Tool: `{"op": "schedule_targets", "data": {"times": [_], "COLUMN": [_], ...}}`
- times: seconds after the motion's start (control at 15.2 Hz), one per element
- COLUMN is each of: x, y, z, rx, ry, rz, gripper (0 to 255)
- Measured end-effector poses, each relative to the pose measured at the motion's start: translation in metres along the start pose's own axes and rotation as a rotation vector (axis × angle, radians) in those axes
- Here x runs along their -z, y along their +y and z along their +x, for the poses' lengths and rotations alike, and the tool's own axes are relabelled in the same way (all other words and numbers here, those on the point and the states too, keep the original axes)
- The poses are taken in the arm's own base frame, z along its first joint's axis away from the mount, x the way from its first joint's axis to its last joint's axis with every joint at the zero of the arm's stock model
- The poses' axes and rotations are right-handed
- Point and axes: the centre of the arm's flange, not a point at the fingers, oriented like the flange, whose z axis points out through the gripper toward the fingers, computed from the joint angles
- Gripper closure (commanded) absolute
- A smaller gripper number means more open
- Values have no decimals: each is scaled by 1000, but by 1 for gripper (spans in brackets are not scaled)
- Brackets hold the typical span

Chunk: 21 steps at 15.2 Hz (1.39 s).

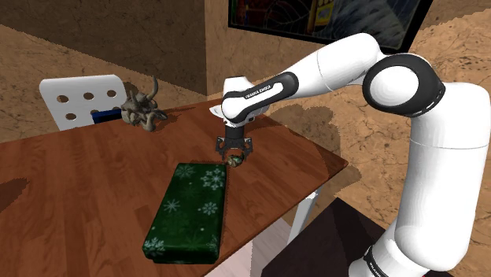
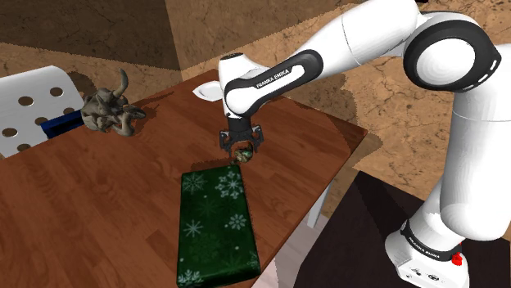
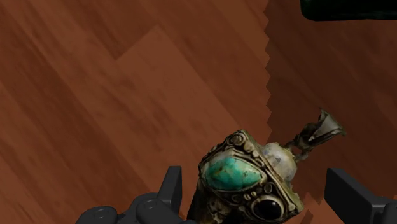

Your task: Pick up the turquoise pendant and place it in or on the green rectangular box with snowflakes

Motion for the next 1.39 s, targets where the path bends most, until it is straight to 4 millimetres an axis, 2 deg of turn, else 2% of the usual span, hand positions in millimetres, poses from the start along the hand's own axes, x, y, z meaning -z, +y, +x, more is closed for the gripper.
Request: {"op": "schedule_targets", "data": {"times": [0.07,0.79,1.39], "x": [0,2,46], "y": [0,1,3], "z": [0,0,-7], "rx": [0,-1,0], "ry": [0,1,0], "rz": [0,0,0], "gripper": [255,255,255]}}
